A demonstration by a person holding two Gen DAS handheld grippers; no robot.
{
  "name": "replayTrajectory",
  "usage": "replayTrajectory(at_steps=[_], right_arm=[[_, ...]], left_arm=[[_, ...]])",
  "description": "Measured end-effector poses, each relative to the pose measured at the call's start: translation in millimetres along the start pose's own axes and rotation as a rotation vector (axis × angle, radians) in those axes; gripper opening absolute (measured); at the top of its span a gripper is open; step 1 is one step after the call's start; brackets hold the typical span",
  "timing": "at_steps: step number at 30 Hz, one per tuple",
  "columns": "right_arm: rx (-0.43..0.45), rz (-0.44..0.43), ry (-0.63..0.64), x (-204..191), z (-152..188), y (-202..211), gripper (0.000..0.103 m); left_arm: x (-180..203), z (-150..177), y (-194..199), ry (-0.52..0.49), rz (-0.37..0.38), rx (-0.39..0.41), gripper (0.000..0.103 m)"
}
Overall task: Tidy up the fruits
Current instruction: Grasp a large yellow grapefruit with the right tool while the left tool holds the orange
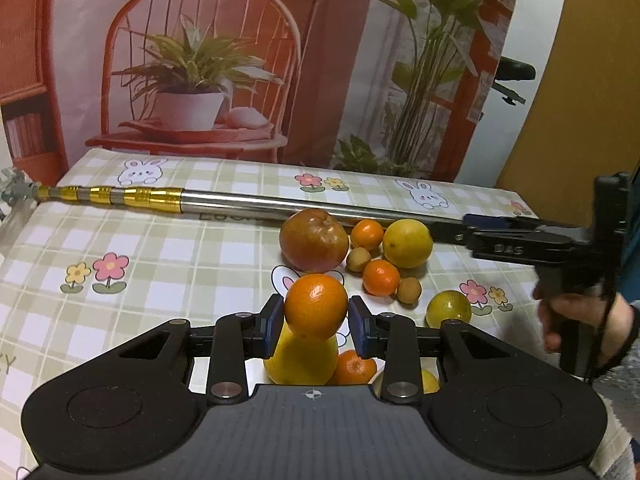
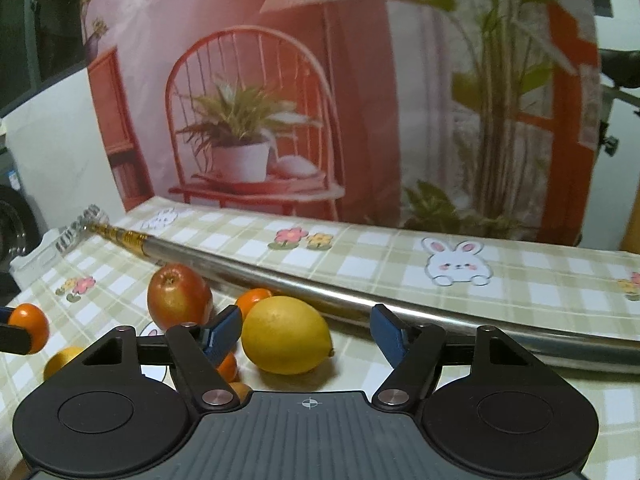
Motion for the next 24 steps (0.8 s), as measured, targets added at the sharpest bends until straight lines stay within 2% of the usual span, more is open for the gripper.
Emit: replayTrajectory(at_steps=[13, 18, 20, 24], right_arm=[[-0.064, -0.03, 0.088, -21, 3, -41, 0.067], [-0.092, -0.033, 0.068, -18, 7, -49, 0.066], [-0.105, -0.035, 0.05, -15, 9, -52, 0.06], [-0.103, -0.044, 0.015, -10, 12, -48, 0.059]], left_arm=[[-5, 8, -1, 0.02, 0.016, -0.014, 0.037], [-4, 10, -2, 0.024, 0.023, -0.022, 0.037], [-4, 12, -3, 0.024, 0.023, -0.026, 0.037], [-4, 13, -3, 0.023, 0.024, -0.028, 0.037]])
Point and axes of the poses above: each gripper's, at about its wrist camera, not at the fingertips, and y roughly against the way its jaws point, x to its right, z to its underside, the point moved 1 cm from there along -y, roughly the way its jaws point, and after that the axes turned 5 degrees about z, right-handed, at the moved point
